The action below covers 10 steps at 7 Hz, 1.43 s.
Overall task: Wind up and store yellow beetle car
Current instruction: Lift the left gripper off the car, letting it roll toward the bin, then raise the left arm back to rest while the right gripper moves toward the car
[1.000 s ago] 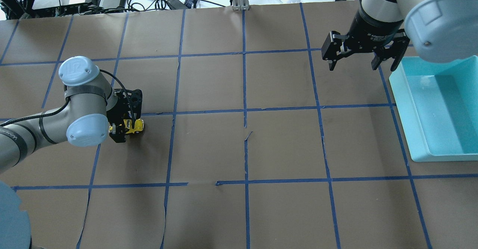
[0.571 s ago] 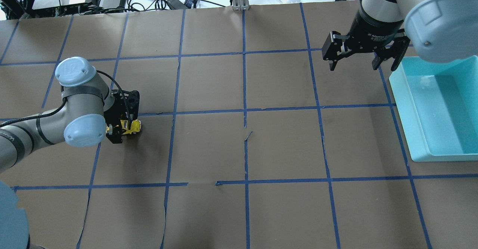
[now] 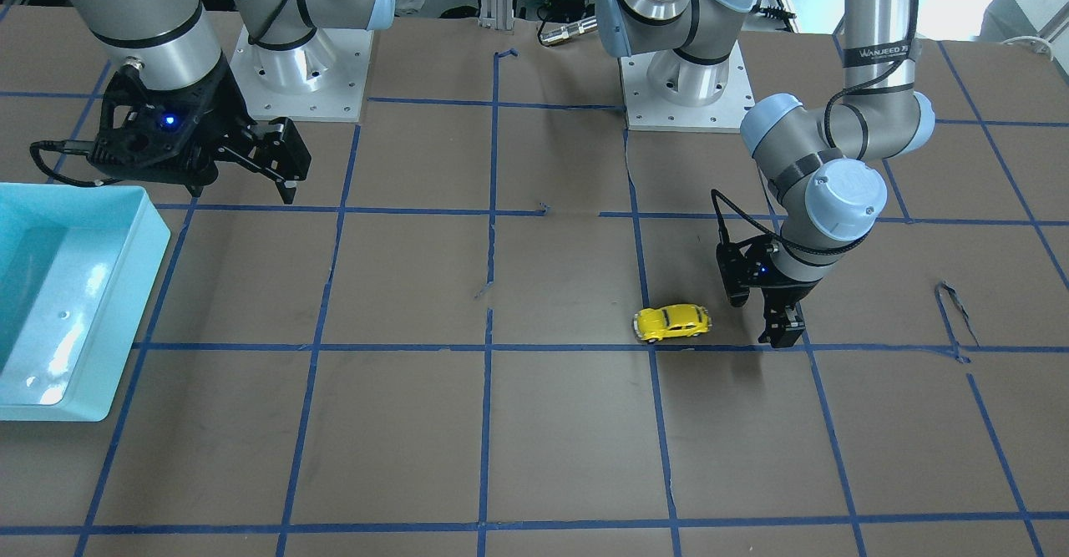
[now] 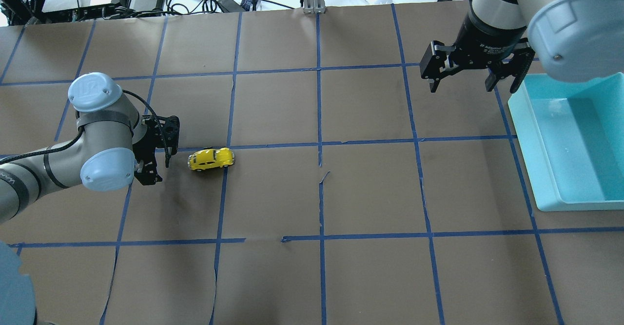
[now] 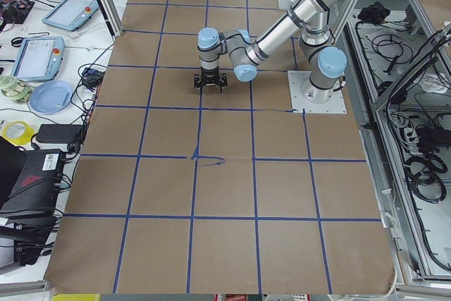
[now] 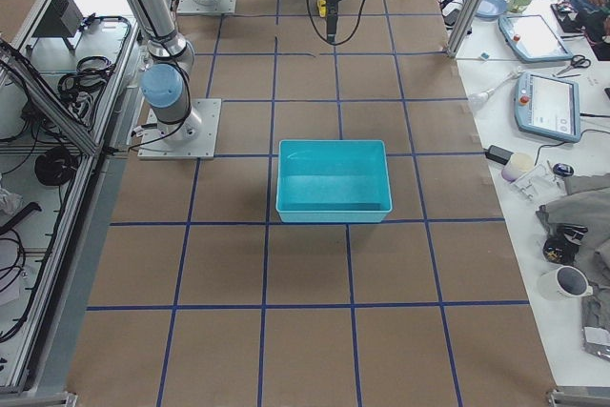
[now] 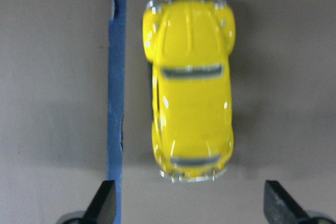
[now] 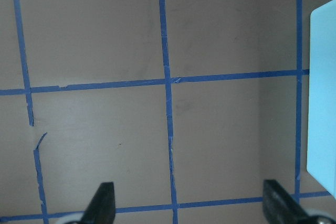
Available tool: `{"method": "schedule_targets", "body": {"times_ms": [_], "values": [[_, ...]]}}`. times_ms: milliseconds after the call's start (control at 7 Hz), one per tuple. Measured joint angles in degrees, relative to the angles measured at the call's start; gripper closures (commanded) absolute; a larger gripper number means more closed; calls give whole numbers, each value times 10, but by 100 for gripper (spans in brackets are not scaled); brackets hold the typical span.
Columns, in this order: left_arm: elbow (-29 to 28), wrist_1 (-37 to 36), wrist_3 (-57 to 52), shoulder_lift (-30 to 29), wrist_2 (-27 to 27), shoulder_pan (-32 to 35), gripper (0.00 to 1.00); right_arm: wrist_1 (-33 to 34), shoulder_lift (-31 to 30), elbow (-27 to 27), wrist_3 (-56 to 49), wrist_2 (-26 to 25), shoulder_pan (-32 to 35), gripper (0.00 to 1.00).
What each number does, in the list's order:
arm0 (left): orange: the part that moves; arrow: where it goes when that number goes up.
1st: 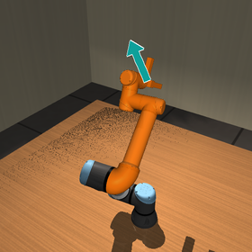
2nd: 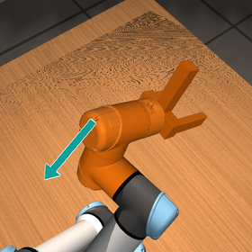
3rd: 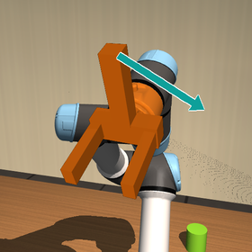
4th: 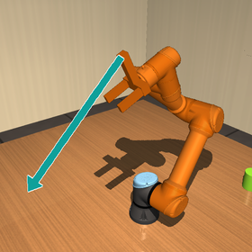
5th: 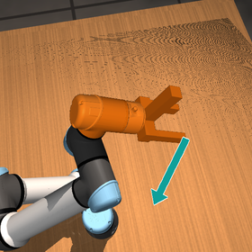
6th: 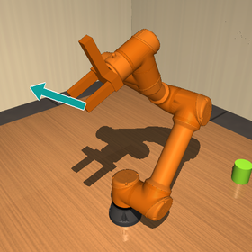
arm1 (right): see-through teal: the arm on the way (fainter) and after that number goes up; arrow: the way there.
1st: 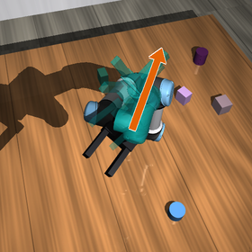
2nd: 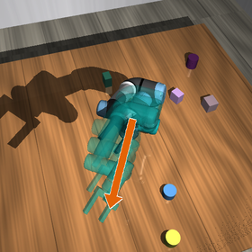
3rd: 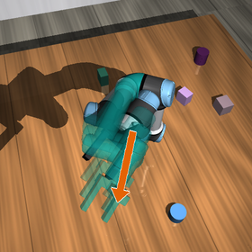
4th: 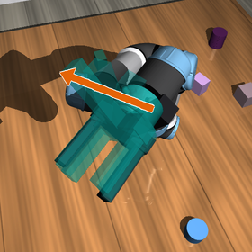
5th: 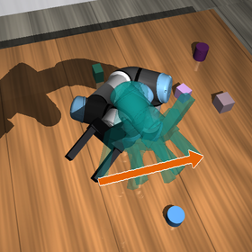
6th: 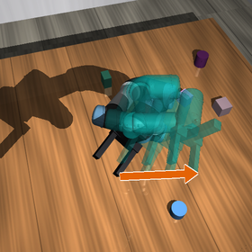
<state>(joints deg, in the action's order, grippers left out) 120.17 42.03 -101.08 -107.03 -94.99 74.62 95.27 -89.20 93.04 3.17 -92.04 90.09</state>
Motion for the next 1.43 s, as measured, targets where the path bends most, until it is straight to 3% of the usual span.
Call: {"method": "schedule_targets", "body": {"times_ms": [714,1000,1429], "values": [[-15,18,37,24,19,11,4,0,0,0,0,2,1,0],[-96,124,168,46,53,41,3,-2,0,0,0,-3,0,0],[-235,291,437,63,58,98,0,-5,0,0,-1,-5,0,0]]}}
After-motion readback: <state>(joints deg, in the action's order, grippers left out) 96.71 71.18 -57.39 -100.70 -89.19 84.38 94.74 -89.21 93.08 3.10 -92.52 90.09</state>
